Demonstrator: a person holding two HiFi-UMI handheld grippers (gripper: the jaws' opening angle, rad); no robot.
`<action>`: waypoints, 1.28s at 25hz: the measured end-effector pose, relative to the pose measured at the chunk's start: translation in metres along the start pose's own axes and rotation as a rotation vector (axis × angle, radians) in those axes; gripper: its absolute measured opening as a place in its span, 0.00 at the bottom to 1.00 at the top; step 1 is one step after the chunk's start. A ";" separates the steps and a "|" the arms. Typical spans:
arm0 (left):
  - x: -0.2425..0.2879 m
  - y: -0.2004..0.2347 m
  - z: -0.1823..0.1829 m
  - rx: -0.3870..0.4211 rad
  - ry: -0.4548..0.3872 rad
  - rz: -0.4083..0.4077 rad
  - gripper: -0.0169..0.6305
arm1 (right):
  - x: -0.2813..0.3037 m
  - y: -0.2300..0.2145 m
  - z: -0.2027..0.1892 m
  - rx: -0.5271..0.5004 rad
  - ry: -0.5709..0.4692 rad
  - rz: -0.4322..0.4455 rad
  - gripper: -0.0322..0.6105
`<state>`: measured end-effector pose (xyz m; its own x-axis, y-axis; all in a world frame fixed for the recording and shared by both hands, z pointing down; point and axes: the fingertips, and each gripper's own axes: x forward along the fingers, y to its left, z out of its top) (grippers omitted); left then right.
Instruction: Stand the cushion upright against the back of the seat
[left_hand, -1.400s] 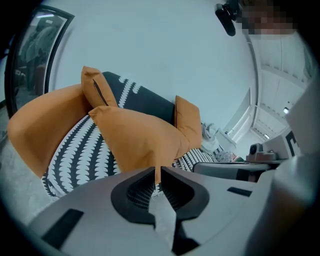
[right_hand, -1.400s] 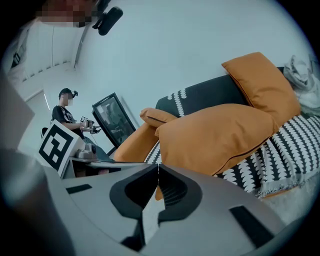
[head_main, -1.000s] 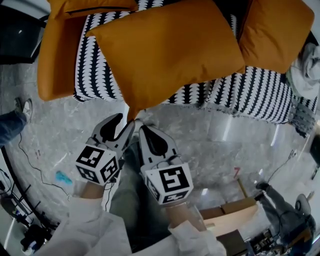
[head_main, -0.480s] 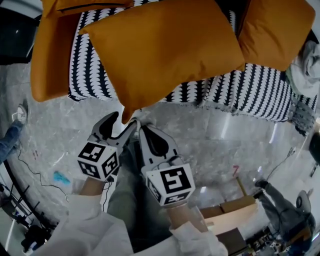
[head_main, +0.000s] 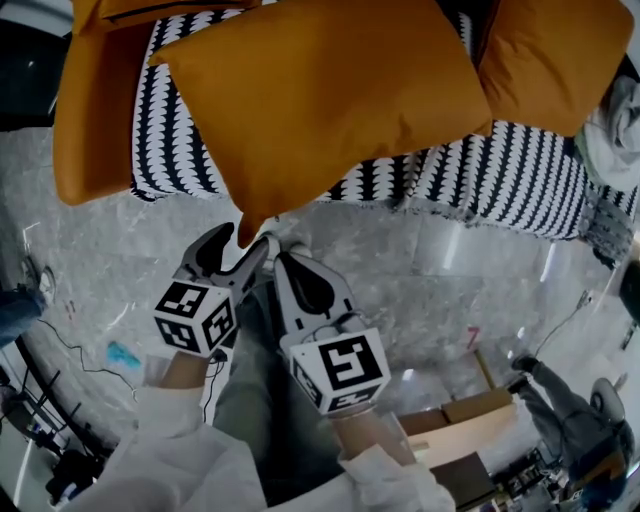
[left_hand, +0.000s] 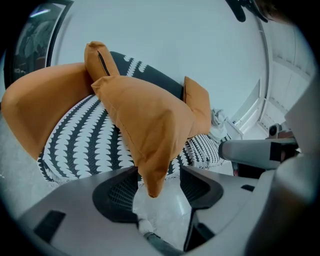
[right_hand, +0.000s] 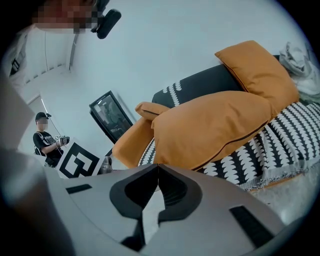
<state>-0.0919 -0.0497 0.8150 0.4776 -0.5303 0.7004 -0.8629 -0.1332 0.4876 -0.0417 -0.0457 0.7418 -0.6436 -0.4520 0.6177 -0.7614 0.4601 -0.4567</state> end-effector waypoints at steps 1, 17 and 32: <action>0.002 0.000 -0.001 0.003 0.005 -0.001 0.43 | 0.000 -0.001 -0.001 0.001 0.002 0.001 0.07; 0.010 0.007 -0.005 0.082 0.038 0.052 0.20 | -0.002 -0.011 -0.008 0.003 0.023 -0.013 0.07; -0.001 -0.008 0.011 0.061 0.047 0.036 0.09 | -0.016 -0.009 0.008 -0.013 -0.019 -0.041 0.07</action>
<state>-0.0871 -0.0572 0.8042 0.4521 -0.4962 0.7412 -0.8874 -0.1659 0.4301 -0.0250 -0.0485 0.7306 -0.6133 -0.4848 0.6235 -0.7862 0.4506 -0.4230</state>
